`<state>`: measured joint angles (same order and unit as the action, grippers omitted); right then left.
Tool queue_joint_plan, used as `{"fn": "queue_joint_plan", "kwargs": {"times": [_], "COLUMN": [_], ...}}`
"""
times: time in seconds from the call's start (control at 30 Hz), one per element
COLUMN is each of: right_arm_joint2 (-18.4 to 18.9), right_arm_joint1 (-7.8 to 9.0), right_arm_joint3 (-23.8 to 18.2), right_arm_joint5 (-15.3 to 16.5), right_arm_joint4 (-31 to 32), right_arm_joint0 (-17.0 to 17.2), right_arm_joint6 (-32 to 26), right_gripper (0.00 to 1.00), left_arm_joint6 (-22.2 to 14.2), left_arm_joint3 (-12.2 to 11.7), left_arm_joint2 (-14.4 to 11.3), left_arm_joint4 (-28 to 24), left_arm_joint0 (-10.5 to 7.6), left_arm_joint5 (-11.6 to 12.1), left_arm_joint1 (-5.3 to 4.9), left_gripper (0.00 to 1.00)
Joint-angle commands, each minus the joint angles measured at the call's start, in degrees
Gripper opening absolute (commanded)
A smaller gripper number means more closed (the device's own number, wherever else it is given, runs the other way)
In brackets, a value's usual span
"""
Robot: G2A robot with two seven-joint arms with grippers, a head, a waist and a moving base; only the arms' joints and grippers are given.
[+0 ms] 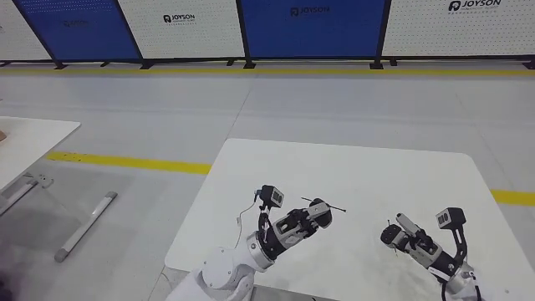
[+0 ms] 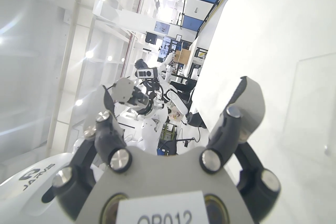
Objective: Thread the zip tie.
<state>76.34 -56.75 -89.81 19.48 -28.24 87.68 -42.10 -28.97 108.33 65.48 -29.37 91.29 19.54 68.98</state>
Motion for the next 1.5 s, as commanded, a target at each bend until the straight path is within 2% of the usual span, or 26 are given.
{"fn": "queue_joint_plan", "kwargs": {"times": [0.0,0.4,0.5,0.57,0.67,0.73,0.83,0.97,1.03,1.2,1.33,1.4,1.47], "right_arm_joint2": [0.00,0.00,0.00,0.00,0.00,0.00,0.00,0.00,0.00,0.00,0.00,0.00,0.00], "right_arm_joint1": [0.00,0.00,0.00,0.00,0.00,0.00,0.00,0.00,0.00,0.00,0.00,0.00,0.00], "right_arm_joint3": [0.00,0.00,0.00,0.00,0.00,0.00,0.00,0.00,0.00,0.00,0.00,0.00,0.00], "right_arm_joint5": [0.00,0.00,0.00,0.00,0.00,0.00,0.00,0.00,0.00,0.00,0.00,0.00,0.00], "right_arm_joint4": [0.00,0.00,0.00,0.00,0.00,0.00,0.00,0.00,0.00,0.00,0.00,0.00,0.00], "right_arm_joint0": [0.00,0.00,0.00,0.00,0.00,0.00,0.00,0.00,0.00,0.00,0.00,0.00,0.00], "right_arm_joint6": [0.00,0.00,0.00,0.00,0.00,0.00,0.00,0.00,0.00,0.00,0.00,0.00,0.00], "right_gripper": [1.00,1.00,1.00,1.00,1.00,1.00,1.00,1.00,1.00,1.00,1.00,1.00,1.00], "left_arm_joint6": [-1.36,-0.72,-1.29,-2.95,-4.15,-4.70,-5.09,-4.71,-4.68,-4.88,-3.89,-2.80,-2.24], "left_arm_joint3": [1.55,1.81,4.74,8.38,12.13,13.19,13.15,10.18,7.76,3.25,-1.92,-4.41,-7.37], "left_arm_joint2": [0.82,0.63,0.38,0.72,2.18,2.83,2.91,2.21,1.79,1.38,0.37,0.24,-0.36], "left_arm_joint4": [-0.25,-0.11,-0.55,-1.58,-2.32,-2.58,-1.85,0.40,1.54,3.02,3.92,5.05,4.04], "left_arm_joint0": [0.92,0.66,0.30,0.66,1.86,2.65,3.07,3.04,2.68,1.54,0.62,-0.11,-0.94], "left_arm_joint5": [-0.06,-0.39,-0.06,-0.06,-0.06,-0.06,-0.06,-0.06,-0.25,-3.81,-5.93,-5.63,-6.39], "left_arm_joint1": [-0.17,-0.13,-0.06,0.02,0.26,0.49,0.83,1.13,1.11,0.87,0.83,0.85,0.96], "left_gripper": [0.00,0.00,0.00,0.00,0.00,0.00,0.00,0.00,0.00,0.00,0.00,0.00,0.00]}}
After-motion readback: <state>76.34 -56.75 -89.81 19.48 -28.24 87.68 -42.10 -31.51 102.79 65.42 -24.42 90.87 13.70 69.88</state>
